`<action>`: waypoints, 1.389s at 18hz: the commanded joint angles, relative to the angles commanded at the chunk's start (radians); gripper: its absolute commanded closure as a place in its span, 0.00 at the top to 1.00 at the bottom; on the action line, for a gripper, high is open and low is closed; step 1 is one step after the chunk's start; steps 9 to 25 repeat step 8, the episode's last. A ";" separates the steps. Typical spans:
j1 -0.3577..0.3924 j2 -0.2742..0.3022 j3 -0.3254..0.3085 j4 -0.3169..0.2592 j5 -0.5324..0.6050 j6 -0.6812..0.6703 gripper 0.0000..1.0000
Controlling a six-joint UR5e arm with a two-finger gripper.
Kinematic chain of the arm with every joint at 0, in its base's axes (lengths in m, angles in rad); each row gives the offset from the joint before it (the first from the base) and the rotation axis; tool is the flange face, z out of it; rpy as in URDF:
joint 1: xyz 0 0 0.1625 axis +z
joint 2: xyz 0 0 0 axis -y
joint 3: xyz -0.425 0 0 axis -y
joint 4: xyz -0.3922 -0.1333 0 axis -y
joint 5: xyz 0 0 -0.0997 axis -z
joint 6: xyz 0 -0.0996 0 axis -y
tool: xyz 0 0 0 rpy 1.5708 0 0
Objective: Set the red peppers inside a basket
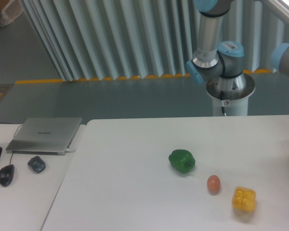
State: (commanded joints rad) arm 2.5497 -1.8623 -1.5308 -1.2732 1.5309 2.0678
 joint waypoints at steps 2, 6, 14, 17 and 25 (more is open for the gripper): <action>-0.026 0.002 -0.008 -0.003 0.000 -0.018 1.00; -0.051 0.021 -0.022 -0.005 -0.003 -0.060 1.00; -0.052 0.021 -0.023 -0.005 -0.003 -0.058 1.00; -0.052 0.021 -0.023 -0.005 -0.003 -0.058 1.00; -0.052 0.021 -0.023 -0.005 -0.003 -0.058 1.00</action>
